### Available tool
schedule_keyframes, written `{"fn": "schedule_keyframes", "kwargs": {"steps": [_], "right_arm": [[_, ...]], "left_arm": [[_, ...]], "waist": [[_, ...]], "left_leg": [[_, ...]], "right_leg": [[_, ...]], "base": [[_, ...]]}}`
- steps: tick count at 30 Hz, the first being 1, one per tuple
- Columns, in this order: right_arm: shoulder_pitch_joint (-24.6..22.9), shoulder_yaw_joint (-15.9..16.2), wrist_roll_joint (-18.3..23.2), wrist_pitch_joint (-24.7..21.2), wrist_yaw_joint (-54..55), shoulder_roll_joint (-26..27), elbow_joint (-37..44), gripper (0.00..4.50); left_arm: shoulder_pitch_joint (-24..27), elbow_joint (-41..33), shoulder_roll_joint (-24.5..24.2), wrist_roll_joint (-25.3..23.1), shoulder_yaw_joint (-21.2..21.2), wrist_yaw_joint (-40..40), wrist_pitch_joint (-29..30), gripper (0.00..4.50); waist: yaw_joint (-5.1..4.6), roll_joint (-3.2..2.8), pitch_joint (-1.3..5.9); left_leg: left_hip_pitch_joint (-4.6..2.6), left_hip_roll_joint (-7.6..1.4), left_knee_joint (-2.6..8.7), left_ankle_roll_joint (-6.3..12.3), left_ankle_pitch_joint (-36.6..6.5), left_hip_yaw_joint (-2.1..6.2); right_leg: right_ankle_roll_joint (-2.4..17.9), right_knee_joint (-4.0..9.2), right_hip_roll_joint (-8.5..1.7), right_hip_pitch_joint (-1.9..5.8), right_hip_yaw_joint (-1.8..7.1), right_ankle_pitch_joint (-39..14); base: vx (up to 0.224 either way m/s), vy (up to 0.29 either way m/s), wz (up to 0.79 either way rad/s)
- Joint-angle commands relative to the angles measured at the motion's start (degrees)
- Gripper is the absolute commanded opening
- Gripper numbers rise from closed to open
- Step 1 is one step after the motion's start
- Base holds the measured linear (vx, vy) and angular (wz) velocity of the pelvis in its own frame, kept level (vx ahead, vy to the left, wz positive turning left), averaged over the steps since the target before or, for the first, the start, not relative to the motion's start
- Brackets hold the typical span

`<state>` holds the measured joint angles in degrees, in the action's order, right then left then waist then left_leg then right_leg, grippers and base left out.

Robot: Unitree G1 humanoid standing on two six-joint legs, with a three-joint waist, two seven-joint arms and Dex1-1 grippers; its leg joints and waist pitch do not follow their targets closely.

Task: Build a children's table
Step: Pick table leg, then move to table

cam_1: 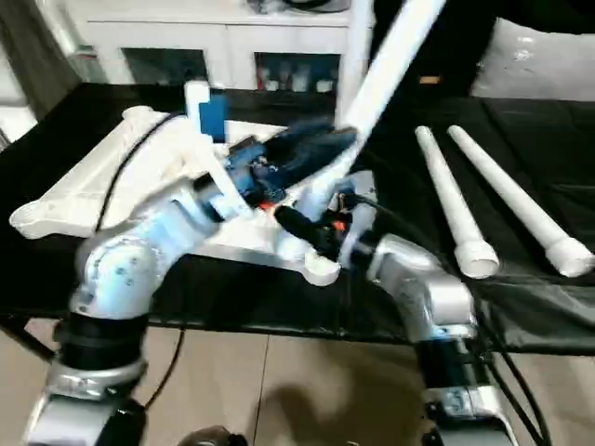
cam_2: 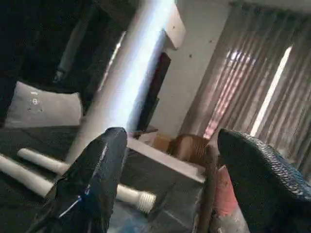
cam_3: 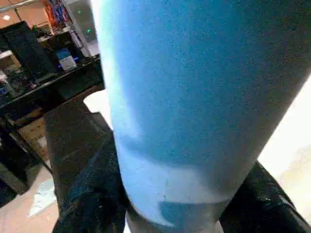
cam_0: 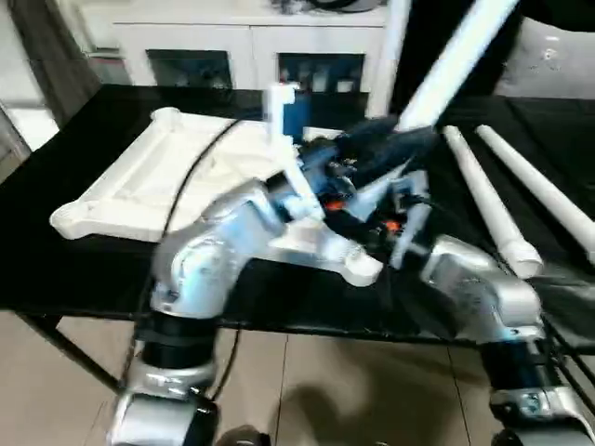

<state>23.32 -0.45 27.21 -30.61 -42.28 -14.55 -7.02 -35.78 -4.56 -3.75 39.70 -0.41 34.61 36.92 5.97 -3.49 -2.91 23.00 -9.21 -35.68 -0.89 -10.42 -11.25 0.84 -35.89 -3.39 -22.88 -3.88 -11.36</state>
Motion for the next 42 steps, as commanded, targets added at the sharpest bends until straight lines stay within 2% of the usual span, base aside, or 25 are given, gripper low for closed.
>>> {"fn": "schedule_keyframes", "kwargs": {"steps": [1, 3, 4, 5, 6, 7, 8, 9, 11, 12, 14, 16, 17, 19, 20, 21, 23, 24, 25, 27, 29, 32, 37, 40, 42], "right_arm": [[-1.0, -2.2, 0.6, 0.9, 0.9, -0.9, 2.6, 1.91], [-1.5, -2.7, 0.2, 1.0, 1.8, -1.1, 2.9, 1.91], [-2.2, -3.1, -0.9, 1.1, 3.4, -1.6, 3.4, 1.91], [-2.5, -3.3, -1.5, 1.2, 4.1, -1.8, 3.6, 1.91], [-2.8, -3.3, -2.0, 1.3, 4.7, -2.0, 3.9, 1.91], [-2.8, -3.3, -2.0, 1.3, 4.7, -2.0, 3.9, 1.91], [-3.3, -3.6, -3.1, 1.7, 6.6, -1.9, 4.5, 1.91], [-4.0, -3.8, -3.9, 2.0, 8.3, -1.7, 5.4, 1.91], [-5.7, -4.0, -5.7, 2.5, 11.7, -1.2, 7.8, 1.91], [-6.9, -4.1, -7.2, 3.0, 14.8, -0.3, 9.7, 1.91], [-7.9, -4.3, -8.7, 3.5, 18.0, 0.6, 11.2, 1.91], [-8.9, -4.7, -10.1, 3.3, 21.4, 1.7, 12.6, 1.91], [-9.5, -4.5, -11.1, 3.8, 22.7, 2.0, 13.5, 1.91], [-10.7, -3.8, -12.9, 5.5, 23.9, 2.4, 15.7, 1.91], [-11.2, -3.5, -13.6, 6.4, 24.2, 2.6, 16.8, 1.91], [-11.8, -3.4, -13.6, 7.3, 24.3, 2.8, 17.8, 1.91], [-12.6, -4.9, -11.1, 11.7, 24.4, 5.7, 20.6, 1.91], [-13.4, -5.4, -10.6, 12.3, 25.6, 7.0, 22.4, 1.91], [-14.1, -5.3, -10.8, 11.8, 27.0, 7.4, 23.5, 1.91], [-16.1, -4.3, -9.4, 8.7, 25.4, 6.8, 23.9, 1.91], [-19.0, -3.0, -9.2, 6.1, 24.3, 6.1, 23.9, 1.91], [-21.6, -1.1, -12.1, 8.4, 24.1, 5.2, 23.6, 1.91], [-24.6, -0.7, -11.8, 7.9, 24.0, 6.0, 24.1, 1.91], [-25.4, -0.5, -11.6, 8.4, 24.5, 6.0, 24.5, 1.91], [-25.3, -0.7, -10.9, 8.3, 24.7, 6.2, 25.0, 1.91]], "left_arm": [[1.2, 3.6, -3.0, -5.2, 0.9, 0.4, -2.1, 3.43], [1.4, 4.9, -4.6, -7.5, -0.3, 0.2, -3.1, 3.43], [1.9, 6.8, -7.5, -11.8, -3.1, 0.4, -5.4, 3.43], [2.1, 7.6, -8.6, -13.7, -4.5, 0.6, -6.5, 3.43], [2.4, 8.2, -9.5, -15.0, -5.5, 0.9, -7.5, 3.43], [2.4, 8.2, -9.5, -15.0, -5.5, 0.9, -7.5, 3.43], [2.9, 9.9, -10.3, -17.7, -7.0, -0.5, -9.2, 3.43], [3.5, 11.1, -10.5, -19.8, -7.6, -2.1, -11.0, 3.43], [5.8, 11.5, -9.8, -22.8, -7.3, -6.0, -13.6, 3.43], [8.5, 9.7, -9.1, -23.9, -6.4, -8.7, -14.0, 3.43], [11.2, 7.8, -8.5, -24.7, -5.2, -11.6, -14.1, 3.43], [14.1, 5.7, -8.1, -25.5, -3.6, -14.8, -14.8, 3.43], [15.7, 4.6, -7.8, -26.1, -2.7, -16.6, -15.0, 3.43], [18.5, 2.7, -7.6, -27.5, -1.3, -19.2, -16.6, 3.43], [19.6, 1.9, -7.6, -28.2, -0.7, -20.1, -17.6, 3.43], [20.7, 1.2, -7.6, -28.9, -0.5, -20.8, -18.3, 3.43], [24.0, -2.0, -7.7, -29.9, -0.1, -22.1, -18.3, 3.43], [26.2, -4.1, -7.4, -30.1, 0.6, -23.0, -18.2, 3.43], [27.6, -5.5, -7.0, -30.2, 1.0, -23.9, -18.2, 3.43], [29.0, -6.3, -7.0, -31.2, 1.1, -24.7, -19.8, 3.43], [30.6, -7.4, -6.3, -31.3, 1.7, -26.0, -21.0, 3.43], [31.6, -8.2, -5.2, -30.4, 2.7, -26.9, -20.9, 3.43], [33.6, -9.1, -5.6, -32.0, 1.6, -26.8, -21.4, 3.43], [34.1, -8.8, -5.1, -32.1, 1.3, -26.8, -21.8, 3.43], [34.2, -8.5, -5.0, -32.5, 0.9, -26.7, -22.2, 3.43]], "waist": [[-0.13, 0.79, 4.09], [-0.43, 0.53, 4.14], [-0.57, 0.43, 4.13], [-0.58, 0.32, 4.16], [-0.72, -0.09, 4.18], [-0.85, 0.15, 4.21], [-0.87, 0.16, 4.27], [-0.79, -0.74, 4.19], [-0.91, -0.13, 4.21], [-1.08, -0.07, 4.23], [-1.09, -0.12, 4.41], [-1.3, 0.36, 4.15], [-1.36, 0.25, 4.02], [-1.43, 1.09, 3.72], [-1.31, 1.05, 3.73], [-1.4, 1.35, 3.61], [-1.28, 1.05, 3.6], [-1.29, 1.33, 3.53], [-1.32, 1.12, 3.47], [-1.23, 1.35, 3.43], [-0.96, 1.28, 3.26], [-1.14, 1.68, 3.18], [-1.51, 1.8, 2.8], [-1.45, 1.65, 2.82], [-1.65, 1.78, 2.54]], "left_leg": [[-1.21, -3.68, 3.91, 3.35, -6.9, 2.35], [-1.39, -3.76, 3.99, 2.53, -7.1, 2.4], [-1.38, -3.84, 4.1, 2.1, -7.4, 2.52], [-1.59, -3.97, 4.16, 1.91, -7.8, 2.54], [-1.6, -4.06, 4.28, 1.48, -8.3, 2.64], [-1.58, -4.06, 4.29, 1.17, -8.6, 2.57], [-1.59, -4.09, 4.29, 1.05, -8.4, 2.6], [-1.61, -4.05, 4.24, 0.8, -8.8, 2.63], [-1.45, -4.0, 4.31, 0.77, -9.1, 2.62], [-1.23, -4.18, 4.29, 0.9, -8.1, 2.65], [-1.2, -3.93, 4.14, 1.47, -7.9, 2.53], [-1.27, -3.98, 4.3, 1.51, -9.3, 2.43], [-1.27, -4.02, 4.41, 1.44, -9.9, 2.46], [-1.53, -4.09, 4.64, 1.16, -12.1, 2.37], [-1.48, -4.25, 4.71, 0.98, -12.1, 2.57], [-1.41, -4.23, 4.86, 0.95, -12.4, 2.44], [-1.46, -4.29, 4.97, 0.88, -13.2, 2.57], [-1.68, -4.37, 5.14, 0.69, -14.0, 2.58], [-1.6, -4.6, 5.35, 0.51, -13.9, 2.74], [-1.75, -4.56, 5.5, 0.22, -14.4, 2.77], [-2.04, -4.53, 5.63, -0.37, -16.2, 2.72], [-1.9, -4.44, 6.06, -2.09, -19.5, 3.0], [-1.78, -4.23, 6.13, -2.21, -22.0, 3.18], [-2.24, -4.16, 6.02, -2.35, -23.2, 3.22], [-3.08, -4.07, 6.18, -3.06, -28.4, 3.43]], "right_leg": [[7.8, 4.82, -5.01, 2.93, 3.12, -10.4], [7.3, 5.01, -5.01, 2.79, 3.03, -11.5], [7.7, 5.03, -5.0, 2.72, 2.96, -11.8], [7.6, 5.03, -4.91, 2.56, 2.97, -11.8], [7.9, 4.8, -4.99, 2.56, 2.98, -11.5], [8.4, 4.72, -5.04, 2.6, 3.01, -10.5], [8.9, 4.57, -5.11, 2.67, 3.01, -9.7], [9.2, 4.67, -5.09, 2.47, 3.03, -9.0], [9.2, 4.7, -5.11, 2.84, 3.05, -8.0], [9.2, 4.44, -5.21, 2.91, 3.09, -6.3], [9.3, 4.47, -5.36, 2.94, 3.05, -7.2], [9.2, 4.91, -5.29, 2.62, 3.03, -11.4], [8.9, 5.04, -5.25, 2.52, 3.04, -12.6], [7.4, 5.66, -5.11, 2.09, 3.07, -17.4], [7.1, 5.53, -5.18, 2.15, 3.14, -17.4], [6.3, 5.67, -5.1, 2.03, 3.17, -17.7], [5.7, 5.6, -5.3, 1.8, 3.31, -18.4], [5.3, 5.7, -5.24, 1.66, 3.34, -19.0], [5.2, 5.61, -5.2, 1.56, 3.4, -17.9], [5.0, 5.52, -4.91, 1.58, 3.42, -16.3], [4.9, 5.85, -4.87, 1.4, 3.51, -16.7], [4.4, 6.1, -5.08, 1.61, 3.41, -19.0], [2.7, 6.84, -5.34, 1.27, 3.63, -23.3], [2.0, 7.05, -5.33, 1.09, 3.61, -25.8], [0.3, 7.58, -5.31, 1.15, 3.33, -32.4]], "base": [[0.0, 0.0, 0.0], [0.0, 0.0, 0.0], [0.0, 0.0, 0.0], [0.0, 0.0, 0.0], [0.0, 0.0, 0.0], [0.0, 0.0, 0.0], [0.0, 0.0, 0.0], [0.0, 0.0, 0.0], [0.0, 0.0, 0.0], [0.0, 0.0, 0.0], [0.0, 0.0, 0.0], [0.0, 0.0, 0.0], [0.0, 0.0, 0.0], [0.0, 0.0, 0.0], [0.0, 0.0, 0.0], [0.0, 0.0, 0.0], [0.0, 0.0, 0.0], [0.0, 0.0, 0.0], [0.0, 0.0, 0.0], [0.0, 0.0, 0.0], [0.0, 0.0, 0.0], [0.0, 0.0, 0.0], [0.0, 0.0, 0.0], [0.0, 0.0, 0.0], [0.0, 0.0, 0.0]]}}
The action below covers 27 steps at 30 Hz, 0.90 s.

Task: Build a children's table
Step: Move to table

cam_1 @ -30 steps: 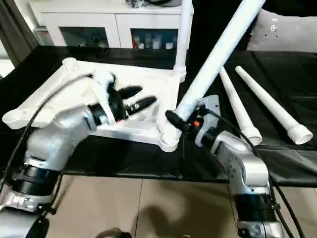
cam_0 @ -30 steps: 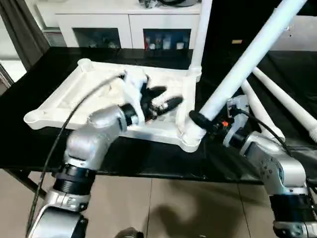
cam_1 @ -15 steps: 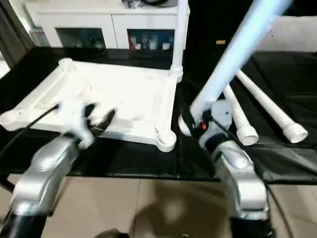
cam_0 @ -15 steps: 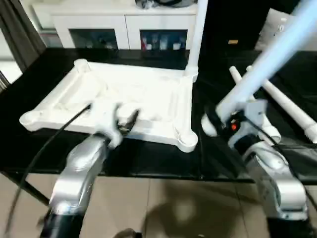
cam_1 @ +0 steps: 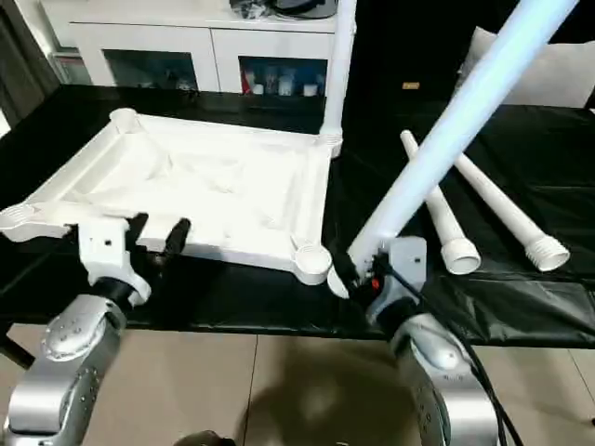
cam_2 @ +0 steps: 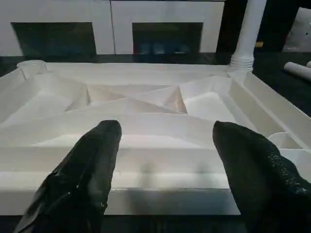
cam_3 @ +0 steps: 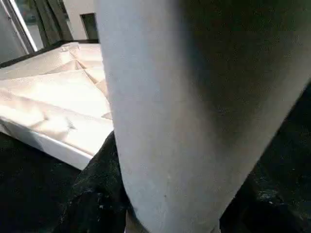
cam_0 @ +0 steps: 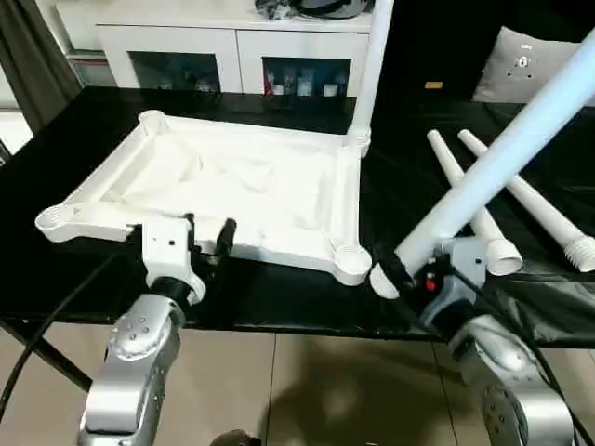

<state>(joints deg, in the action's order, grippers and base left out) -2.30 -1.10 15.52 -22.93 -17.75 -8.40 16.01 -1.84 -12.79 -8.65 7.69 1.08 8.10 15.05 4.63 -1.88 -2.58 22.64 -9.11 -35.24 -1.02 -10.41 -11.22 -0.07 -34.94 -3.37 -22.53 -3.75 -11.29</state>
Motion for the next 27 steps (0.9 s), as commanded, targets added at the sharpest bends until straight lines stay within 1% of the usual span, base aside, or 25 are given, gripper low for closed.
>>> {"fn": "schedule_keyframes", "kwargs": {"steps": [1, 2, 3, 4, 5, 7, 8, 9, 10, 11, 12, 13, 14, 16, 17, 18, 19, 20, 21, 22, 23, 24, 25, 26, 27], "right_arm": [[0.4, 0.0, 0.7, 0.8, 0.1, 0.0, 2.0, 1.91], [0.5, 0.2, 0.3, 1.1, 0.0, -0.2, 1.9, 1.91], [0.6, 0.3, 0.0, 1.3, -0.1, -0.3, 1.8, 1.91], [0.7, 0.4, -0.2, 1.4, -0.3, -0.3, 1.7, 1.91], [0.8, 0.4, -0.2, 1.4, -0.4, -0.3, 1.6, 1.91], [1.1, 0.5, -0.4, 1.5, -0.5, -0.4, 1.2, 1.91], [1.1, 0.5, -0.4, 1.5, -0.5, -0.4, 1.2, 1.91], [1.2, 0.6, -0.4, 1.6, -0.5, -0.5, 1.1, 1.91], [1.2, 0.7, -0.4, 1.6, -0.5, -0.5, 1.0, 1.91], [1.3, 0.7, -0.4, 1.6, -0.6, -0.6, 0.9, 1.91], [1.4, 0.8, -0.4, 1.7, -0.7, -0.7, 0.9, 1.91], [1.4, 0.9, -0.4, 1.7, -0.7, -0.7, 0.8, 1.91], [1.4, 1.1, -0.5, 1.8, -0.9, -0.8, 0.7, 1.91], [1.4, 1.2, -0.6, 1.8, -0.9, -0.9, 0.6, 1.91], [1.4, 1.5, -0.7, 2.0, -1.0, -1.0, 0.4, 1.91], [1.4, 1.5, -0.7, 2.0, -1.0, -1.0, 0.4, 1.91], [1.4, 1.5, -0.8, 2.0, -1.0, -1.0, 0.4, 1.91], [1.5, 1.5, -0.8, 2.1, -1.1, -1.0, 0.4, 1.91], [1.4, 1.6, -0.7, 2.0, -1.1, -1.0, 0.4, 1.91], [1.4, 1.7, -0.7, 2.0, -1.1, -1.0, 0.4, 1.91], [1.4, 1.7, -0.7, 2.0, -1.1, -1.0, 0.4, 1.91], [1.4, 1.7, -0.6, 2.1, -1.1, -1.0, 0.4, 1.91], [1.4, 1.7, -0.6, 2.1, -1.1, -1.0, 0.4, 1.91], [1.4, 1.8, -0.6, 2.1, -1.0, -1.0, 0.5, 1.91], [1.3, 1.8, -0.6, 2.1, -1.0, -1.0, 0.5, 1.91]], "left_arm": [[0.3, -0.3, 0.0, -0.5, -0.6, -0.2, -0.4, 3.43], [0.3, -0.2, 0.1, -0.5, -0.7, -0.1, -0.3, 3.43], [0.4, -0.3, 0.1, -0.5, -0.8, 0.1, -0.3, 3.43], [0.4, -0.4, 0.2, -0.5, -0.9, 0.3, -0.3, 3.43], [0.4, -0.4, 0.2, -0.5, -1.1, 0.3, -0.2, 3.43], [0.5, -0.4, 0.2, -0.6, -1.2, 0.4, -0.2, 3.43], [0.5, -0.4, 0.2, -0.6, -1.2, 0.4, -0.2, 3.43], [0.5, -0.4, 0.3, -0.7, -1.2, 0.4, -0.3, 3.43], [0.5, -0.4, 0.3, -0.7, -1.3, 0.4, -0.3, 3.43], [0.5, -0.3, 0.3, -0.8, -1.4, 0.5, -0.3, 3.43], [0.5, -0.3, 0.3, -0.9, -1.4, 0.5, -0.3, 3.43], [0.5, -0.3, 0.3, -0.9, -1.4, 0.5, -0.4, 3.43], [0.6, -0.3, 0.3, -1.0, -1.5, 0.5, -0.4, 3.43], [0.6, -0.3, 0.3, -1.0, -1.5, 0.6, -0.4, 3.43], [0.6, -0.2, 0.2, -1.1, -1.6, 0.7, -0.4, 3.43], [0.6, -0.2, 0.2, -1.1, -1.6, 0.7, -0.4, 3.43], [0.6, -0.2, 0.2, -1.1, -1.6, 0.7, -0.4, 3.43], [0.6, -0.1, 0.1, -1.2, -1.6, 0.8, -0.5, 3.43], [0.5, 0.0, 0.1, -1.2, -1.7, 0.8, -0.5, 3.43], [0.5, 0.0, 0.1, -1.2, -1.7, 0.9, -0.5, 3.43], [0.5, 0.1, 0.1, -1.2, -1.7, 0.9, -0.5, 3.43], [0.4, 0.1, 0.0, -1.2, -1.8, 0.9, -0.5, 3.43], [0.4, 0.1, 0.0, -1.2, -1.8, 0.9, -0.5, 3.43], [0.4, 0.2, 0.0, -1.3, -1.8, 0.9, -0.6, 3.43], [0.4, 0.1, 0.0, -1.3, -1.9, 0.9, -0.6, 3.43]], "waist": [[-0.57, 0.11, 1.69], [-0.87, -0.12, 1.26], [-1.88, -0.2, 0.48], [-2.46, -0.27, 0.39], [-2.78, -0.76, -0.09], [-3.7, -1.84, -0.19], [-3.38, -2.4, 0.33], [-3.77, -0.95, 0.17], [-3.64, 0.51, -0.98], [-3.7, 1.29, -0.17], [-2.52, 1.78, 0.51], [-1.86, 1.85, 1.0], [-1.3, 1.31, 1.08], [-2.64, -0.25, 1.64], [-3.08, -0.81, 2.05], [-4.09, -1.69, 2.99], [-5.3, -1.54, 3.18], [-5.41, -1.24, 3.26], [-5.17, -0.43, 3.35], [-3.67, 1.82, 3.98], [-2.34, 1.72, 4.05], [-0.96, 1.29, 4.26], [-0.92, 1.45, 4.1], [-0.55, -0.22, 4.17], [-2.75, -2.59, 4.11]], "left_leg": [[-3.63, -4.01, 5.77, -3.38, -33.1, 3.56], [-4.42, -3.83, 5.62, -3.67, -36.2, 3.63], [-7.12, -3.41, 4.7, -3.94, -42.4, 3.65], [-7.29, -3.41, 5.05, -3.47, -42.7, 3.89], [-7.73, -3.84, 5.66, -3.55, -45.2, 4.06], [-5.38, -6.07, 9.95, -4.75, -52.9, 4.98], [-5.25, -7.26, 12.38, -5.18, -56.5, 4.74], [-6.09, -6.28, 11.27, -4.82, -55.3, 4.36], [-8.31, -2.54, 5.66, -4.16, -47.2, 2.37], [-8.77, -0.78, 1.54, -2.42, -37.3, 1.79], [-3.66, -0.91, -1.1, 1.86, -18.3, 2.78], [-1.12, -1.24, -0.98, 2.58, -13.1, 3.45], [-0.97, -1.65, 1.11, 3.21, -9.9, 3.75], [-4.38, -3.72, 5.4, 3.29, -16.4, 4.64], [-5.52, -4.38, 5.85, 3.55, -18.4, 5.26], [-8.37, -5.93, 6.3, 6.15, -16.9, 7.18], [-10.18, -6.92, 6.1, 10.92, -14.2, 8.87], [-10.61, -6.8, 5.53, 13.71, -11.3, 9.06], [-9.47, -4.98, 3.82, 18.28, -5.7, 7.5], [-1.95, 1.96, -0.08, 18.37, -3.3, 3.46], [0.94, 2.48, -2.04, 16.72, -3.9, 3.62], [4.5, 0.01, -4.72, 11.89, -2.4, 5.43], [5.61, 0.31, -4.55, 9.58, -1.0, 5.49], [3.65, -0.54, -0.55, 6.73, 3.1, 5.84], [-2.42, -3.49, 2.46, 11.35, 10.5, 8.84]], "right_leg": [[-0.1, 7.35, -5.11, 0.51, 2.81, -38.2], [-0.7, 7.93, -4.84, 0.18, 2.32, -41.8], [-1.6, 9.7, -3.8, -0.63, 0.15, -47.4], [-1.8, 10.2, -3.55, 0.93, -1.01, -45.8], [-1.6, 10.47, -3.16, 1.21, -1.9, -44.4], [0.5, 4.77, -2.39, 5.08, -2.11, -31.4], [2.7, -0.49, -2.43, 6.26, -1.47, -19.1], [3.1, 1.36, -3.11, 5.26, -0.1, -20.4], [1.2, 9.3, -4.79, 1.65, 0.11, -43.7], [0.2, 11.11, -7.15, 1.88, 0.9, -53.1], [0.1, 11.48, -11.35, 6.78, 4.36, -59.4], [0.8, 10.54, -11.51, 8.84, 4.94, -56.8], [2.6, 9.64, -9.2, 8.22, 3.64, -50.2], [7.1, 6.07, -3.27, 6.2, 0.73, -29.1], [8.6, 4.99, -2.77, 5.72, 0.54, -24.8], [11.5, 2.45, -2.38, 4.24, -0.05, -13.1], [11.6, 0.21, -2.25, 2.15, -0.5, -6.3], [11.1, -0.33, -2.71, 1.53, -0.27, -3.4], [11.3, 0.27, -4.05, 2.28, 0.77, 2.8], [12.8, 2.35, -5.03, 10.32, 4.84, 12.6], [14.3, 3.77, -7.48, 12.97, 7.31, 13.8], [15.6, 4.02, -10.83, 15.5, 9.23, 18.5], [14.7, 3.27, -8.98, 15.88, 7.75, 20.9], [11.1, 2.36, -4.88, 13.5, 3.52, 20.9], [4.9, -1.47, 0.81, 8.85, -1.42, 11.9]], "base": [[0.0, 0.0, 0.0], [0.0, 0.0, 0.0], [0.0, 0.0, 0.0], [0.0, 0.0, 0.0], [0.0, 0.0, 0.0], [0.0, 0.0, 0.0], [0.0, 0.0, 0.0], [0.065, -0.053, -0.03], [0.065, -0.053, -0.03], [0.096, -0.051, -0.08], [0.154, -0.012, -0.19], [0.154, -0.012, -0.19], [0.17, -0.001, -0.07], [0.095, 0.001, 0.04], [0.159, 0.014, 0.09], [0.257, 0.019, 0.1], [0.189, 0.013, 0.06], [0.187, -0.004, 0.07], [0.176, -0.012, 0.1], [0.176, -0.012, 0.1], [0.168, 0.004, 0.13], [0.081, 0.008, 0.09], [0.156, 0.001, 0.04], [0.097, 0.006, -0.08], [0.21, -0.031, -0.14]]}}
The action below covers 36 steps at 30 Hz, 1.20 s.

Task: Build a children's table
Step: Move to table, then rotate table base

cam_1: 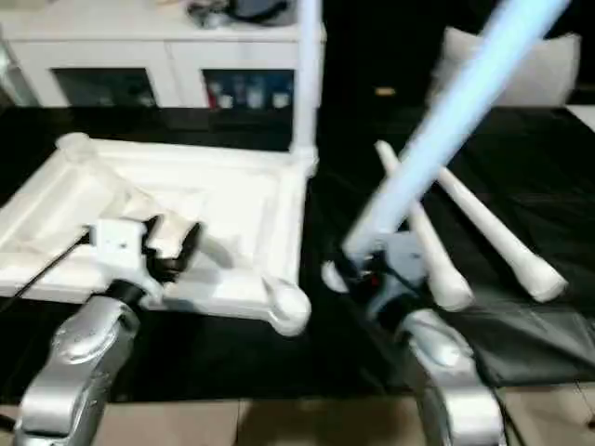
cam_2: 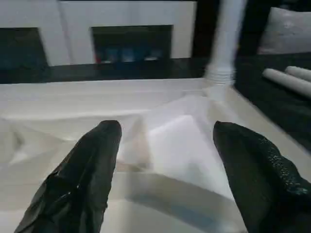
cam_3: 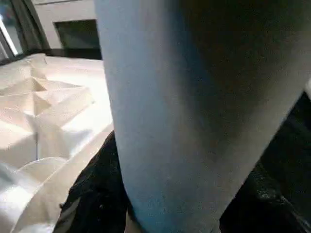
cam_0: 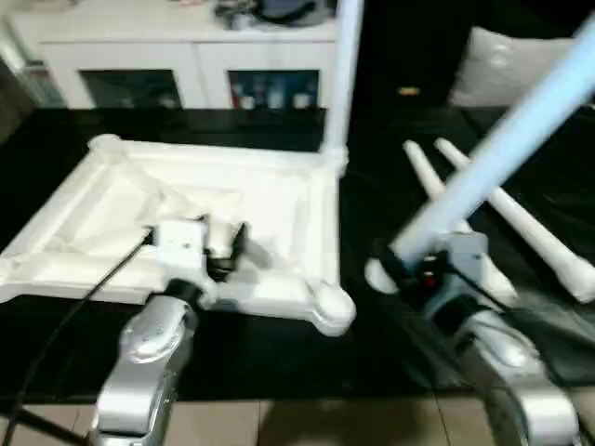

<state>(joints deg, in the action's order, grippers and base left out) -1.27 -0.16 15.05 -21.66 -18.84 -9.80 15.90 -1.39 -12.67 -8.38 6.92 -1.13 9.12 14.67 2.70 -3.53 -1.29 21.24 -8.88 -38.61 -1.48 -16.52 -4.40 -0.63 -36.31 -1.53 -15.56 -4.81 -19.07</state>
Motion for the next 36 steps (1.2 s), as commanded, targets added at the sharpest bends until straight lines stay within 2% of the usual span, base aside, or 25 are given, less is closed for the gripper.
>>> {"fn": "schedule_keyframes", "kwargs": {"steps": [1, 2, 3, 4, 5, 6, 7, 8, 9, 10, 11, 12, 13, 15, 17, 20, 22, 23, 24, 26, 27, 28, 31, 34, 36], "right_arm": [[0.3, 0.8, -0.1, 0.8, 0.2, 0.4, 0.6, 1.91], [0.3, 0.6, -0.1, 0.7, 0.2, 0.4, 0.6, 1.91], [0.4, 0.5, -0.2, 0.7, 0.3, 0.3, 0.5, 1.91], [0.4, 0.3, -0.1, 0.8, 0.4, 0.3, 0.4, 1.91], [0.5, 0.2, -0.1, 0.8, 0.5, 0.3, 0.3, 1.91], [0.5, 0.2, -0.2, 0.9, 0.6, 0.2, 0.2, 1.91], [0.5, 0.1, -0.2, 0.9, 0.6, 0.2, 0.2, 1.91], [0.6, 0.1, -0.4, 1.1, 0.8, 0.2, -0.1, 1.91], [0.6, 0.0, -0.5, 1.1, 0.8, 0.2, -0.1, 1.91], [0.7, 0.0, -0.6, 1.2, 0.9, 0.2, -0.2, 1.91], [0.8, -0.1, -0.7, 1.4, 0.9, 0.2, -0.5, 1.91], [0.9, -0.4, 0.0, 1.2, 0.5, 0.2, -0.7, 1.91], [1.1, -0.5, 0.4, 1.0, 0.2, 0.2, -0.8, 1.91], [1.4, -1.0, 0.7, 0.9, 0.2, 0.2, -1.1, 1.91], [2.2, -1.7, 1.4, 0.8, -0.3, -0.3, -1.9, 1.91], [3.6, -1.9, 2.3, 0.0, -1.8, -1.4, -2.9, 1.91], [4.2, -2.0, 2.2, 0.1, -2.1, -1.8, -3.4, 1.91], [5.7, -2.2, 2.9, 2.0, -4.7, -2.6, -5.3, 1.91], [6.4, -2.3, 3.4, 2.3, -6.2, -3.2, -6.2, 1.91], [7.2, -1.3, 4.4, 2.7, -11.1, -5.1, -7.9, 1.91], [7.4, -0.8, 4.7, 2.9, -13.0, -5.8, -8.4, 1.91], [7.5, -0.3, 5.0, 2.7, -14.7, -6.5, -8.8, 1.91], [7.7, 0.3, 5.7, 2.2, -17.2, -7.5, -9.2, 1.91], [7.9, 1.0, 6.2, 1.8, -19.3, -8.5, -9.8, 1.91], [8.2, 1.7, 6.6, 1.7, -21.5, -9.5, -10.7, 1.91]], "left_arm": [[0.1, 0.1, -0.1, -0.1, 0.3, 0.3, -0.9, 3.43], [0.2, 0.0, -0.2, -0.1, 0.1, 0.5, -0.9, 3.43], [0.2, -0.1, -0.4, -0.4, -0.1, 0.5, -0.5, 3.43], [0.2, 0.0, -0.5, -0.5, -0.2, 0.6, -0.3, 3.43], [0.2, 0.1, -0.7, -0.7, -0.4, 0.7, 0.0, 3.43], [0.2, 0.3, -0.8, -0.7, -0.4, 1.0, 0.0, 3.43], [0.2, 0.3, -0.9, -0.7, -0.5, 1.1, 0.1, 3.43], [0.1, 0.4, -1.2, -0.5, -0.7, 1.9, 0.1, 3.43], [0.1, 0.4, -1.2, -0.4, -0.7, 2.1, 0.1, 3.43], [0.1, 0.4, -1.4, -0.3, -0.8, 2.5, 0.2, 3.43], [0.0, 0.4, -1.6, 0.0, -1.0, 3.0, 0.4, 3.43], [-0.2, 0.6, -2.0, 0.4, -1.2, 4.0, 0.9, 3.43], [-0.5, 0.9, -2.4, 0.7, -1.5, 4.8, 1.2, 3.43], [-1.0, 1.3, -3.2, 1.1, -1.8, 6.4, 1.3, 3.43], [-2.4, 2.6, -4.9, 2.2, -2.5, 10.2, 1.4, 3.43], [-5.0, 4.9, -7.8, 3.0, -3.5, 15.8, 1.3, 3.43], [-5.9, 5.8, -9.0, 3.2, -4.0, 17.9, 1.2, 3.43], [-7.9, 7.9, -12.2, 4.3, -5.3, 25.1, 0.0, 3.43], [-8.8, 8.8, -14.0, 5.3, -6.2, 29.6, 0.3, 3.6], [-10.7, 10.7, -18.3, 6.4, -9.1, 39.6, 0.9, 3.71], [-11.3, 11.5, -19.9, 6.1, -10.2, 42.7, 0.9, 3.43], [-12.2, 12.8, -21.3, 5.6, -11.5, 45.7, 0.2, 3.14], [-13.9, 15.2, -23.4, 4.4, -13.6, 50.4, -1.1, 3.33], [-16.4, 18.7, -24.7, 2.9, -15.9, 54.1, -3.0, 2.86], [-19.8, 23.1, -25.2, 1.7, -17.8, 57.7, -5.0, 2.9]], "waist": [[-3.25, -1.36, 3.57], [-3.29, -1.04, 4.06], [-2.69, -0.46, 3.78], [-1.78, 0.83, 3.42], [-1.05, 2.21, 3.44], [-0.07, 3.65, 2.61], [-0.08, 3.75, 2.9], [0.21, 3.81, 3.38], [0.29, 3.19, 3.23], [-0.11, 2.47, 2.83], [-0.28, 2.27, 2.53], [-0.57, 1.76, 1.87], [-0.94, 1.46, 0.83], [-1.35, 1.62, 0.38], [-1.41, 1.85, 0.19], [-1.39, 1.13, 0.4], [-1.38, 1.44, 0.66], [-1.28, 1.47, 0.72], [-0.99, 1.44, 0.78], [-1.18, 1.64, 0.98], [-1.04, 1.33, 1.18], [-1.08, 1.46, 1.29], [-0.91, 1.51, 1.88], [-0.65, 1.28, 2.36], [-0.58, 1.28, 2.27]], "left_leg": [[-10.61, -9.49, 5.95, 29.01, 26.1, 8.91], [-11.21, -10.9, 4.91, 32.46, 33.8, 9.68], [-9.17, -10.08, 3.38, 31.95, 53.4, 8.21], [-5.61, -5.67, 3.17, 27.48, 56.9, 4.3], [-4.03, -1.89, 1.13, 23.18, 51.1, 1.77], [-0.17, 2.86, 0.45, 16.19, 28.9, -0.94], [1.17, 2.2, 1.27, 13.5, 23.2, -0.44], [1.49, 1.02, 2.69, 9.0, 19.2, -0.26], [0.54, 0.8, 3.41, 5.88, 14.7, -0.69], [0.15, 0.11, 4.46, 4.4, 10.2, -0.69], [0.18, -0.37, 5.06, 4.06, 7.3, -0.62], [-0.03, -1.31, 6.16, 2.76, 0.8, -0.49], [-0.15, -1.72, 7.25, 0.59, -8.9, -0.52], [-1.16, -1.86, 7.68, -1.88, -17.7, -0.53], [-1.56, -1.74, 7.87, -2.82, -19.6, -0.85], [-1.06, -1.8, 8.26, -3.22, -17.5, -0.69], [-1.16, -1.7, 8.16, -3.02, -16.1, -0.86], [-0.91, -1.76, 8.18, -2.87, -14.3, -1.02], [-1.23, -1.62, 8.26, -2.33, -14.7, -1.17], [-0.75, -1.68, 8.51, -2.07, -14.9, -1.3], [-0.99, -1.78, 8.4, -1.88, -14.1, -1.44], [-0.88, -1.92, 8.35, -1.21, -12.7, -1.57], [-0.64, -1.75, 7.65, 0.61, -4.7, -2.13], [-0.52, -1.73, 7.09, 2.49, 2.3, -2.28], [-0.67, -1.73, 7.11, 3.03, 2.0, -2.41]], "right_leg": [[1.1, -5.01, -2.23, -8.31, 0.29, -0.6], [0.0, -6.32, -3.49, -10.07, 1.21, -2.6], [-2.7, -6.26, -5.16, -11.36, 3.32, 4.6], [-3.7, -3.38, -5.37, -10.13, 4.45, 15.7], [-2.2, 0.77, -5.85, -9.13, 5.63, 23.4], [1.0, 2.66, -7.76, -6.03, 8.34, 28.1], [3.6, 2.38, -8.55, -4.23, 8.72, 31.4], [6.0, 1.19, -7.57, -3.03, 7.56, 39.1], [7.8, 1.43, -6.41, -3.46, 6.55, 37.9], [10.1, 2.04, -5.98, -3.51, 5.81, 29.2], [11.0, 2.48, -5.87, -3.48, 5.5, 23.2], [12.2, 3.32, -5.74, -3.5, 5.21, 10.6], [11.5, 4.37, -5.57, -3.71, 5.17, -3.5], [8.7, 5.7, -5.58, -4.61, 5.33, -17.3], [6.3, 6.56, -5.58, -5.28, 5.51, -22.4], [5.2, 6.44, -5.64, -5.04, 5.62, -20.3], [5.7, 6.23, -5.5, -5.12, 5.76, -17.7], [6.5, 6.01, -5.58, -4.88, 5.83, -15.3], [6.9, 6.1, -5.62, -5.19, 5.91, -15.9], [8.0, 5.82, -5.72, -4.74, 5.9, -14.3], [8.9, 5.49, -5.53, -5.16, 5.98, -11.3], [10.0, 5.22, -5.5, -4.92, 5.96, -7.9], [13.0, 4.54, -5.71, -4.4, 5.92, 1.3], [15.5, 3.87, -5.65, -4.08, 5.57, 9.1], [16.0, 3.98, -5.47, -4.18, 5.4, 8.9]], "base": [[0.135, -0.024, -0.09], [0.166, -0.049, -0.08], [0.067, -0.008, -0.09], [0.067, -0.008, -0.09], [0.0, 0.0, 0.0], [-0.056, -0.034, 0.09], [-0.056, -0.034, 0.09], [-0.01, -0.074, 0.03], [-0.046, -0.058, 0.08], [-0.046, -0.058, 0.08], [-0.078, -0.026, 0.01], [-0.096, -0.01, -0.08], [-0.096, -0.01, -0.08], [-0.098, 0.001, 0.0], [-0.092, 0.005, 0.04], [-0.064, 0.007, -0.02], [0.0, 0.0, 0.0], [0.0, 0.0, 0.0], [0.0, 0.0, 0.0], [0.0, 0.0, 0.0], [0.0, 0.0, 0.0], [0.0, 0.0, 0.0], [0.0, 0.0, 0.0], [0.0, 0.0, 0.0], [0.0, 0.0, 0.0]]}}
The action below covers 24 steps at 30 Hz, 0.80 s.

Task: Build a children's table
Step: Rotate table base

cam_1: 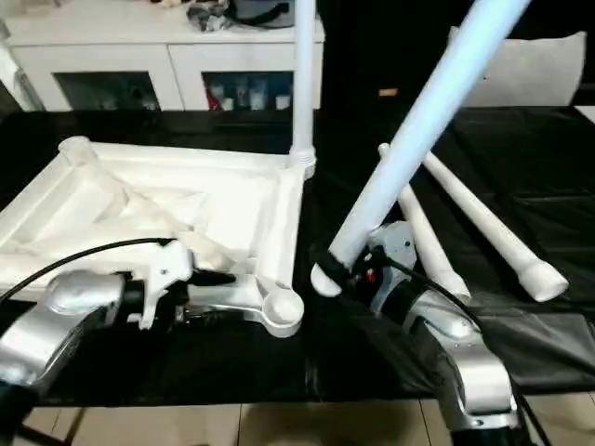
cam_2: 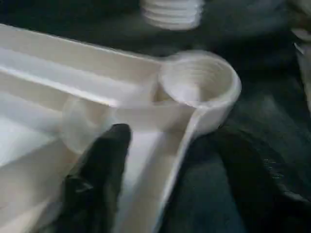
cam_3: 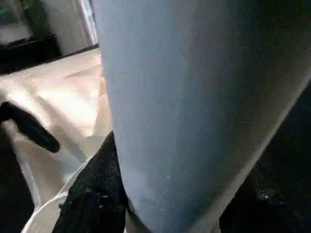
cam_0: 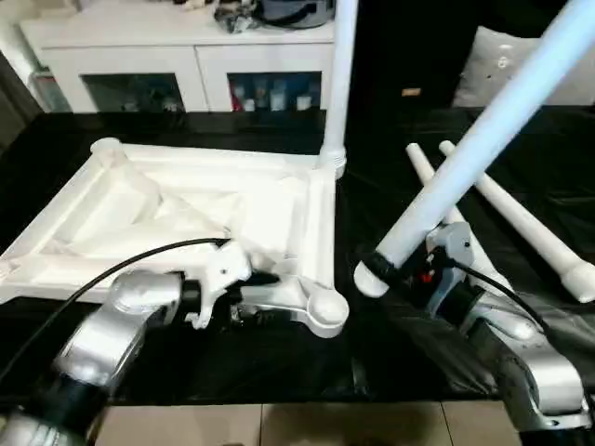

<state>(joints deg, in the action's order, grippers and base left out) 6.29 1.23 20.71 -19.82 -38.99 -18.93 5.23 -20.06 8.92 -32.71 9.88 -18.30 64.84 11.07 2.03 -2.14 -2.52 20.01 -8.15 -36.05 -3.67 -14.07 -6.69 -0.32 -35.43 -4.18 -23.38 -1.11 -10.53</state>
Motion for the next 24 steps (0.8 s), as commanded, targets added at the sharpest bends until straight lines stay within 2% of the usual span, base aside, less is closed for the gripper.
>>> {"fn": "schedule_keyframes", "kwargs": {"steps": [1, 3, 4, 5, 6, 7, 8, 10, 11, 12, 13, 14, 15, 16, 18, 20, 24], "right_arm": [[0.6, 0.4, 1.1, -0.1, -1.6, -0.5, 0.0, 1.91], [0.6, 0.4, 1.0, 0.1, -2.3, -0.5, -0.2, 1.91], [0.5, 0.5, 0.8, 0.3, -2.4, -0.7, -0.2, 1.91], [0.4, 0.5, 0.8, 0.4, -2.5, -0.7, -0.2, 1.91], [0.4, 0.6, 0.7, 0.4, -2.6, -0.8, -0.2, 1.91], [0.3, 0.6, 0.7, 0.4, -2.6, -0.8, -0.2, 1.91], [0.2, 0.6, 0.7, 0.5, -2.7, -0.8, -0.2, 1.91], [0.0, 0.8, 0.8, 0.5, -3.1, -1.0, -0.1, 1.91], [-0.1, 0.9, 0.8, 0.5, -3.2, -1.2, -0.1, 1.91], [-0.3, 1.0, 0.8, 0.5, -3.3, -1.2, 0.0, 1.91], [-0.4, 1.0, 0.8, 0.4, -3.5, -1.2, 0.0, 1.91], [-0.4, 1.0, 0.7, 0.4, -3.6, -1.2, 0.1, 1.91], [-0.5, 1.0, 0.7, 0.3, -3.6, -1.2, 0.2, 1.91], [-0.6, 1.0, 0.7, 0.3, -3.7, -1.2, 0.2, 1.91], [-0.7, 1.0, 0.7, 0.2, -3.8, -1.2, 0.4, 1.91], [-1.0, 1.0, 0.7, 0.1, -4.0, -1.2, 0.6, 1.91], [-1.0, 1.3, 0.9, 0.0, -4.1, -1.4, 0.7, 1.91]], "left_arm": [[-1.6, 2.1, -0.8, -1.4, -0.9, 2.4, -1.6, 2.89], [-3.4, 4.8, -0.6, -2.4, -1.7, 3.6, -3.0, 2.48], [-4.4, 6.5, -0.4, -3.3, -2.2, 3.8, -4.2, 2.53], [-4.8, 7.2, -0.3, -3.7, -2.4, 4.0, -4.7, 2.53], [-5.3, 8.1, -0.1, -3.9, -2.6, 4.3, -5.0, 2.3], [-5.6, 8.5, 0.0, -4.0, -2.7, 4.6, -5.0, 2.3], [-6.0, 9.3, 0.2, -4.1, -2.8, 4.9, -5.2, 2.09], [-7.1, 11.5, 0.5, -4.3, -3.4, 6.1, -6.2, 2.04], [-7.5, 12.2, 0.5, -4.7, -3.7, 6.2, -6.9, 2.04], [-7.7, 12.8, 0.5, -5.0, -3.9, 6.3, -7.4, 1.75], [-8.0, 13.4, 0.6, -5.2, -4.0, 6.6, -7.7, 1.75], [-8.2, 14.0, 0.7, -5.3, -4.1, 6.9, -8.0, 1.56], [-8.3, 14.3, 0.8, -5.4, -4.2, 7.2, -8.2, 1.53], [-8.5, 14.8, 0.9, -5.6, -4.3, 7.5, -8.6, 1.53], [-8.7, 15.5, 1.0, -5.8, -4.4, 8.2, -8.8, 1.23], [-8.7, 15.8, 0.9, -5.9, -4.5, 8.9, -9.0, 1.11], [-8.7, 16.6, 1.1, -6.1, -4.6, 9.4, -9.8, 0.87]], "waist": [[0.09, -0.32, 3.38], [-0.02, -0.24, 3.21], [-0.01, -0.6, 3.26], [-0.12, -0.43, 3.19], [-0.13, -0.33, 3.27], [-0.2, -0.44, 3.21], [-0.16, -0.71, 3.22], [-0.13, -0.51, 3.19], [-0.07, -0.73, 3.22], [-0.05, -0.63, 3.21], [-0.04, -0.63, 3.22], [-0.03, -0.58, 3.24], [-0.01, -0.82, 3.24], [-0.09, -0.64, 3.2], [-0.07, -0.66, 3.19], [0.0, -0.81, 3.15], [0.0, -0.73, 3.09]], "left_leg": [[0.64, -2.57, 4.66, 4.77, -1.7, -0.11], [0.53, -2.76, 4.92, 3.86, -4.1, -0.14], [0.52, -2.86, 5.01, 3.14, -4.7, -0.06], [0.58, -2.88, 5.08, 2.95, -5.0, -0.07], [0.52, -2.96, 5.11, 2.46, -5.4, -0.05], [0.52, -2.95, 5.12, 2.2, -5.5, -0.12], [0.48, -2.96, 5.12, 2.03, -5.6, -0.05], [0.48, -2.95, 5.16, 1.84, -6.0, -0.15], [0.46, -2.97, 5.18, 1.71, -5.9, -0.1], [0.49, -2.96, 5.14, 1.72, -5.9, -0.1], [0.47, -2.98, 5.16, 1.67, -5.8, -0.1], [0.55, -3.03, 5.18, 1.69, -5.6, -0.07], [0.58, -3.01, 5.13, 1.69, -5.4, -0.06], [0.59, -3.04, 5.19, 1.73, -5.7, -0.09], [0.57, -3.08, 5.18, 1.78, -5.7, -0.11], [0.58, -3.19, 5.23, 1.76, -5.8, -0.09], [0.59, -3.13, 5.24, 1.88, -6.1, -0.13]], "right_leg": [[16.0, 3.06, -2.96, 3.8, 1.69, -0.8], [16.0, 3.44, -2.99, 3.79, 1.67, -3.7], [16.0, 3.38, -3.11, 3.88, 1.69, -4.3], [15.9, 3.51, -3.05, 3.87, 1.69, -4.5], [15.8, 3.43, -3.13, 3.97, 1.73, -4.8], [15.8, 3.54, -3.12, 3.9, 1.75, -4.9], [15.8, 3.48, -3.16, 3.9, 1.75, -5.0], [15.9, 3.66, -3.14, 3.9, 1.83, -5.6], [15.9, 3.56, -3.16, 3.92, 1.83, -5.4], [15.9, 3.64, -3.17, 3.94, 1.82, -5.3], [16.0, 3.61, -3.18, 3.96, 1.82, -5.1], [16.0, 3.57, -3.22, 4.02, 1.83, -4.8], [16.1, 3.48, -3.26, 4.02, 1.82, -4.5], [16.2, 3.6, -3.24, 4.02, 1.82, -4.8], [16.3, 3.63, -3.29, 4.01, 1.85, -5.0], [16.4, 3.65, -3.35, 3.97, 1.87, -5.1], [16.5, 3.68, -3.32, 3.98, 1.87, -5.6]], "base": [[0.0, 0.0, 0.0], [0.0, 0.0, 0.0], [0.0, 0.0, 0.0], [0.0, 0.0, 0.0], [0.0, 0.0, 0.0], [0.0, 0.0, 0.0], [0.0, 0.0, 0.0], [0.0, 0.0, 0.0], [0.0, 0.0, 0.0], [0.0, 0.0, 0.0], [0.0, 0.0, 0.0], [0.0, 0.0, 0.0], [0.0, 0.0, 0.0], [0.0, 0.0, 0.0], [0.0, 0.0, 0.0], [0.0, 0.0, 0.0], [0.0, 0.0, 0.0]]}}
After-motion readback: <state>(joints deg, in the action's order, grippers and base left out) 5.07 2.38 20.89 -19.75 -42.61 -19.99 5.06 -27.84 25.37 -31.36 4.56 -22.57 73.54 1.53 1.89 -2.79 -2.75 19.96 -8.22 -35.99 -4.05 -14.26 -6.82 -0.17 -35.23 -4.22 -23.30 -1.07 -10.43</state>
